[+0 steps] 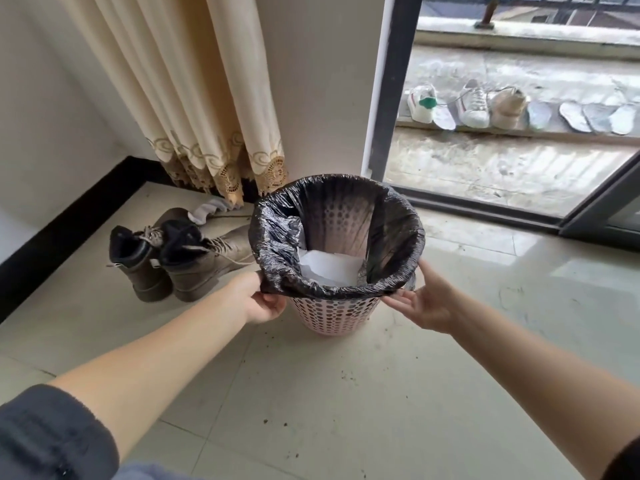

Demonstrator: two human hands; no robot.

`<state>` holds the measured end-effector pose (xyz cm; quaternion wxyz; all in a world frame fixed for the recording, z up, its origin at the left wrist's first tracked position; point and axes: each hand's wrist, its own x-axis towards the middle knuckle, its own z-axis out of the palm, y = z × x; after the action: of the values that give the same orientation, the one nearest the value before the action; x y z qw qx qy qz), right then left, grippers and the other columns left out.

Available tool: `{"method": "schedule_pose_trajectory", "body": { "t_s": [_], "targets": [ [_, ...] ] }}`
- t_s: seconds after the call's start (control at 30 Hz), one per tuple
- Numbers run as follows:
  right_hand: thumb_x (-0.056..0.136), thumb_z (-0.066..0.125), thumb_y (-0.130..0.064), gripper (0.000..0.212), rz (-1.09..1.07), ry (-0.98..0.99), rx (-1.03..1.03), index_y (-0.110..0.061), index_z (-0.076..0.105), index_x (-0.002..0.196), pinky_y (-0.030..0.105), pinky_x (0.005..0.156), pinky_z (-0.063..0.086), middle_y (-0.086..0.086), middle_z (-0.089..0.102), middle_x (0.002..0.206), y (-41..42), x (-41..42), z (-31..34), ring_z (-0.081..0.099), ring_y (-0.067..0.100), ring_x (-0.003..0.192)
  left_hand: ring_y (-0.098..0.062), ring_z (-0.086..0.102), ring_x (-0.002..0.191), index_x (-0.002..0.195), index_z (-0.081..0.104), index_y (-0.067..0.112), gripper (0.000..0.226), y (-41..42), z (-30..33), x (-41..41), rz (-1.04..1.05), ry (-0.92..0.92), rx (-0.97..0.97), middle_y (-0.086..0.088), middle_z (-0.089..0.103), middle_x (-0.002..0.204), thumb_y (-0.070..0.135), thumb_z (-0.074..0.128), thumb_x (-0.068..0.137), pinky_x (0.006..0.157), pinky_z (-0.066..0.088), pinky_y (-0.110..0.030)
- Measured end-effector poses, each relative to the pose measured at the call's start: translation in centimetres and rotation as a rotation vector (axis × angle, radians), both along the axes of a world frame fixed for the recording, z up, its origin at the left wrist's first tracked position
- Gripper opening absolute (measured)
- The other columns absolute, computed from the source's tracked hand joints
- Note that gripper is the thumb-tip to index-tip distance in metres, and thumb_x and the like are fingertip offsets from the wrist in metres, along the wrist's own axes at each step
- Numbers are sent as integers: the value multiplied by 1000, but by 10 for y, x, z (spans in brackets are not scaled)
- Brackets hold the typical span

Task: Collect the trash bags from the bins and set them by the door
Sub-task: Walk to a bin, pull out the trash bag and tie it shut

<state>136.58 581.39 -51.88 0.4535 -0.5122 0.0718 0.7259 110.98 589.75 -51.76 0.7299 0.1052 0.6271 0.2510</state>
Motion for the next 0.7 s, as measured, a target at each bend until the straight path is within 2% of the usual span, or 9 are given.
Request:
{"method": "schedule_pose_trajectory", "body": {
  "t_s": [0.07,0.17,0.27,0.33,0.47,0.57,0.6,0.63,0.7],
  "targets": [
    [91,56,-38,52,-11,-47,-22,12,48,102,37,56,58,16,63,85,-4,1,2,70,26,53,-10,27,21,60,43,14,34,1,-1,-1,-40,44,0,2,38,31,14,42,94,48,41,-16],
    [92,55,-19,21,10,-183,-34,-2,51,80,24,47,56,6,59,77,-7,1,7,62,14,51,-12,35,24,65,48,13,30,-4,4,3,-26,57,-23,-2,48,39,20,47,94,46,42,-16],
    [93,48,-12,20,-43,-369,-37,-12,48,73,13,37,44,2,53,69,-3,2,10,53,7,39,-10,35,40,69,47,11,30,-9,11,5,-17,98,-16,-3,50,54,24,48,96,60,45,-25],
    [88,47,-3,18,-129,-515,7,-12,46,72,14,34,43,3,49,62,0,2,15,49,5,30,-9,32,48,68,44,14,27,-8,16,1,-20,159,17,1,46,57,20,48,94,59,42,-27],
    [87,40,2,22,-229,-652,171,-16,47,75,16,37,46,2,50,66,-1,0,34,52,11,52,-12,43,58,73,47,17,17,4,33,-3,130,307,249,0,44,70,18,55,89,57,45,-29],
    [86,38,3,26,-64,-697,246,-16,53,79,19,44,47,3,56,71,-4,-4,46,54,14,59,-19,59,72,87,56,13,2,1,50,11,176,243,405,-6,61,84,14,55,88,64,51,-32],
    [85,38,4,27,24,-748,269,-15,56,81,21,46,48,4,58,71,-5,-5,47,55,15,60,-22,63,77,95,59,9,10,-3,53,18,142,197,420,-8,66,91,13,55,87,65,53,-32],
    [85,38,4,27,107,-838,310,-13,59,83,23,49,50,4,59,70,-6,-6,50,56,17,60,-24,66,77,100,60,7,14,-9,57,26,104,138,420,-10,69,93,12,54,89,64,55,-32],
    [86,39,1,30,188,-1066,446,-14,64,83,28,59,51,4,62,71,-4,-10,56,58,20,66,-20,64,65,95,59,6,9,-21,63,44,1,29,442,-9,66,81,11,51,93,53,56,-29]
  ]
}}
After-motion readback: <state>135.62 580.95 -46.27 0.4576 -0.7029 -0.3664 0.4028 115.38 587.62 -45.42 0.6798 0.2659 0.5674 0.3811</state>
